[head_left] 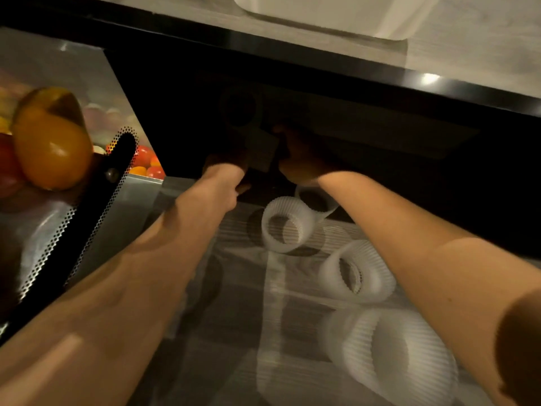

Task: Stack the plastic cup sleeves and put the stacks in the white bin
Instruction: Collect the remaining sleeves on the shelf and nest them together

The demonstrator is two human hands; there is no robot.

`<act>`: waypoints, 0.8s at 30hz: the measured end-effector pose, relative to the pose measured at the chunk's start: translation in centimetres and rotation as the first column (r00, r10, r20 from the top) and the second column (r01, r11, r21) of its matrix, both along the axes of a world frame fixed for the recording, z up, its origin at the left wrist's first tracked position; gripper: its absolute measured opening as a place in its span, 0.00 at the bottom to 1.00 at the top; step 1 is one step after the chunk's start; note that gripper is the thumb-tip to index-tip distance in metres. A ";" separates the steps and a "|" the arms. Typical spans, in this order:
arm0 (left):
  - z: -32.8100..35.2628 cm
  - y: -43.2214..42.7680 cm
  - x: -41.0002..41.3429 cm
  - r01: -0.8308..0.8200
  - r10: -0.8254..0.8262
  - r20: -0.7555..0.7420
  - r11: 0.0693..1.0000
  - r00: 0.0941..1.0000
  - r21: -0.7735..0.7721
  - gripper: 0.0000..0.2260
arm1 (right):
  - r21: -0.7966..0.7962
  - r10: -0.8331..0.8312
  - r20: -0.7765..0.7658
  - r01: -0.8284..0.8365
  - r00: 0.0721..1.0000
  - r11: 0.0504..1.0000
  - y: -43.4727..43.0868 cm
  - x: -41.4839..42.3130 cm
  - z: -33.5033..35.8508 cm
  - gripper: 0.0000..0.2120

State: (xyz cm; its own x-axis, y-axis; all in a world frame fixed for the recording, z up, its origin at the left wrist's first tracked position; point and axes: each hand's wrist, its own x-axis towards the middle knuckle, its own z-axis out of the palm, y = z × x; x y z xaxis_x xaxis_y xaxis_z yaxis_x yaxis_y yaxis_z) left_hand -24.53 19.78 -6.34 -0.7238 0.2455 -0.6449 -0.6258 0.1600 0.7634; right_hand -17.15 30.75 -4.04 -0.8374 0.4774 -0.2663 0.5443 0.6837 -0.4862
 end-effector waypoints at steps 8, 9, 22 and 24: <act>0.5 -0.7 -0.2 -0.017 -0.010 0.156 0.984 0.988 0.176 0.06 | -0.197 -0.115 -0.136 0.087 0.984 0.976 0.9 -0.7 0.4 0.18; 0.8 -0.8 -0.1 0.005 -0.035 0.155 0.981 0.987 0.192 0.06 | -0.209 -0.118 -0.164 0.083 0.979 0.974 1.2 -0.3 0.8 0.18; 2.8 0.3 3.5 0.619 -0.664 -0.306 0.748 0.683 -0.242 0.09 | -0.279 -0.254 -0.066 0.227 0.965 0.933 3.0 10.5 2.8 0.16; 2.4 0.4 3.8 0.613 -0.712 -0.283 0.699 0.642 -0.368 0.08 | -0.144 -0.269 0.069 0.277 0.961 0.950 2.5 11.1 2.1 0.20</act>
